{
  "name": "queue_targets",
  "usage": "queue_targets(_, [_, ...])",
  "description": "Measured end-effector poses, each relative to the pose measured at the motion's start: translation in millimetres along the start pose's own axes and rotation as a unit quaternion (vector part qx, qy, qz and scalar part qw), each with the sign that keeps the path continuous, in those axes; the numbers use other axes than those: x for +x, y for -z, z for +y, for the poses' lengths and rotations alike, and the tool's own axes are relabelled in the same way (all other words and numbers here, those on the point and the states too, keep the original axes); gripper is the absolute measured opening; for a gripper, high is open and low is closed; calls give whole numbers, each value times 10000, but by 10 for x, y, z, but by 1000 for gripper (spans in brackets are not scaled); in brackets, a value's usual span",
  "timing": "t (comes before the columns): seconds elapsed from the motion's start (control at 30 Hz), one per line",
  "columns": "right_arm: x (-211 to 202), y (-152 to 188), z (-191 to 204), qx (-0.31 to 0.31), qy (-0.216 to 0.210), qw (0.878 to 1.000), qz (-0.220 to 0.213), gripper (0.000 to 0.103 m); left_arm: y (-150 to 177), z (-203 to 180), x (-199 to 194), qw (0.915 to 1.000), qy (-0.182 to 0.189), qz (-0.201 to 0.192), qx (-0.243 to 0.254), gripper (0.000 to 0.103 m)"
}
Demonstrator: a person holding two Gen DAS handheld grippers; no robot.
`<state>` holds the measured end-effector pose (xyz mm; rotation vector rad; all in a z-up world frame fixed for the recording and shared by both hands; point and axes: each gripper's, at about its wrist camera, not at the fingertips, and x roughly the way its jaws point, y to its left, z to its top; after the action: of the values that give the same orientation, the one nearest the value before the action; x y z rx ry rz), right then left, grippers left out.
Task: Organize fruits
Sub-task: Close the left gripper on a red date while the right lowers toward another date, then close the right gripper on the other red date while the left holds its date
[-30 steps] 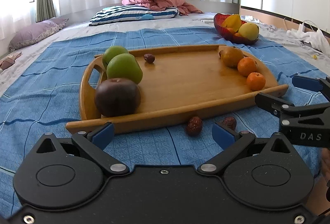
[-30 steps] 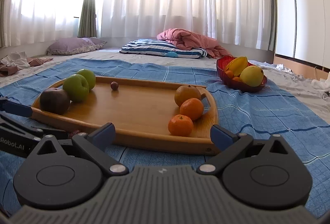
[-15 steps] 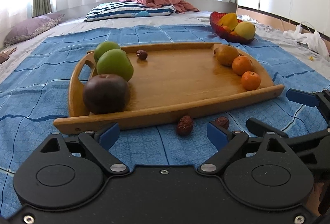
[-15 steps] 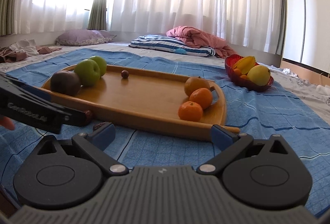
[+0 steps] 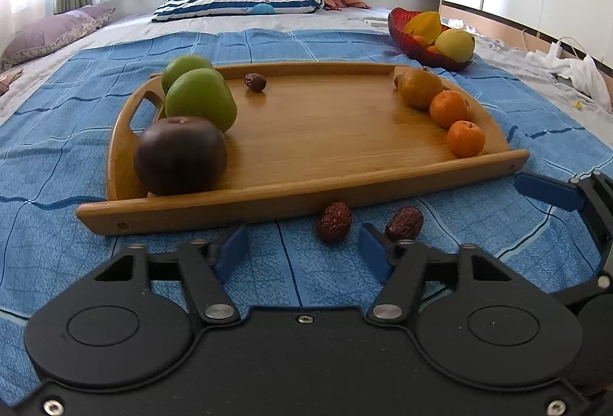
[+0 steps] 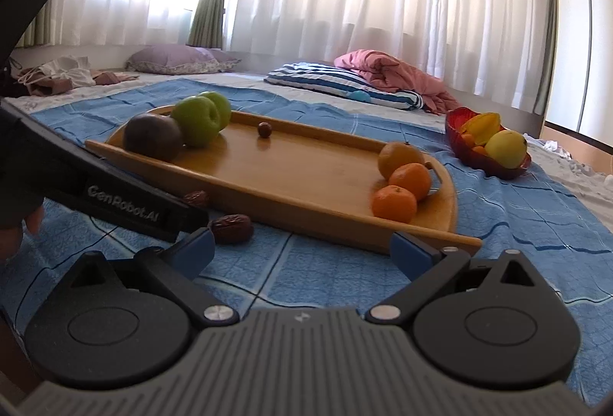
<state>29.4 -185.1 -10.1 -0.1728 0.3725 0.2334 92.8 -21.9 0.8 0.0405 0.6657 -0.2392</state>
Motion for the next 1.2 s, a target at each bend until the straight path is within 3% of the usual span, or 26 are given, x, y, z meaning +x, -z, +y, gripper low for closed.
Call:
queue_targets(0.07, [8,-1,22,-16,-41,10000,6,103,-20,6,-13,10000,45,0,-85,40])
queue_targets(0.13, [15,-8,36,-20,-61,10000,8,103,-43,11,-36,9997,77,-30,-210,20])
queue_targets(0.33, [15,-35,72,-14,-131,9999,48,100,-82,-22,-64,9998,4,-120,-157,19])
queue_targets(0.4, [25,-44,89,-15,-118,9999,87,92,-77,-25,-73,9998,4,-117,-142,19])
queue_targets(0.53, [56,-58,116,36,-164,9997,148,87,-53,-15,-89,9999,-19,-111,-126,19])
queue_targets(1.0, [144,-86,198,158,-266,9991,284,41,47,115,-137,9997,-202,-48,-112,23])
queue_targets(1.2, [189,-96,198,277,-279,9987,327,39,71,173,-177,9995,-289,-76,-130,23])
